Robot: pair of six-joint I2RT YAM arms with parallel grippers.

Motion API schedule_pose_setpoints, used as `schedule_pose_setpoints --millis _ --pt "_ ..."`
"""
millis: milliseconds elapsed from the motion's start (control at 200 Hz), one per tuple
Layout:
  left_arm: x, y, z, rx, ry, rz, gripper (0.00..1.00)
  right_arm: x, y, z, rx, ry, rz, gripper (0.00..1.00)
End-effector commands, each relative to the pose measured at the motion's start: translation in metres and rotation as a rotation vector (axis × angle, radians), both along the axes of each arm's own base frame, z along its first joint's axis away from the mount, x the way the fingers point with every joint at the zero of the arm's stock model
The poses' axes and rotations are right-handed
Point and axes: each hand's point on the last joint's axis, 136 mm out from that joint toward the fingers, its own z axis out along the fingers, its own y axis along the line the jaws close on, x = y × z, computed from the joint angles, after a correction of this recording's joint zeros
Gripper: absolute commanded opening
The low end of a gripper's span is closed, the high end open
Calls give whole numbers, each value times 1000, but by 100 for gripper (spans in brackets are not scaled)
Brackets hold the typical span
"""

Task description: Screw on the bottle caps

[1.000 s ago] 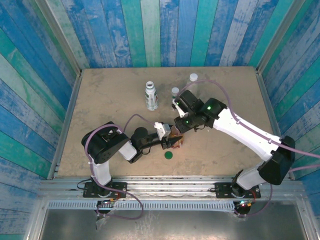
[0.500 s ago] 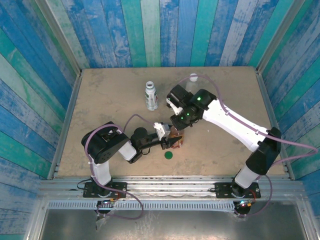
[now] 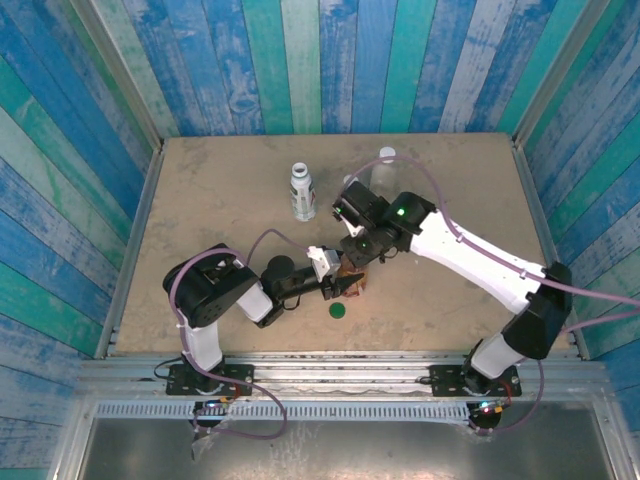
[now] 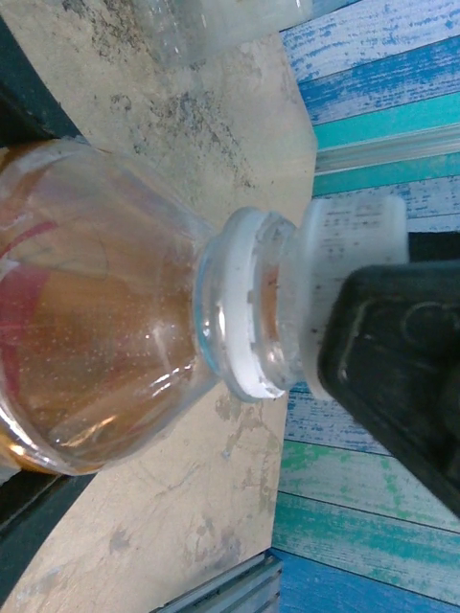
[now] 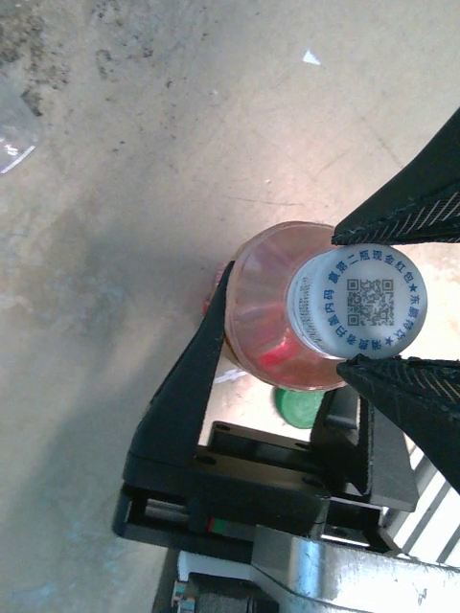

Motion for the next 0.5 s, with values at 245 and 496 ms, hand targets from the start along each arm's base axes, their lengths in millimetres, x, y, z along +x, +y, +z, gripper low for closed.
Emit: schedule_pose_setpoints --millis 245,496 --pt "-8 0 -29 72 87 -22 56 -20 -15 -53 -121 80 28 20" --pt "-8 -1 -28 76 81 -24 56 -1 -6 -12 -53 -43 7 28"
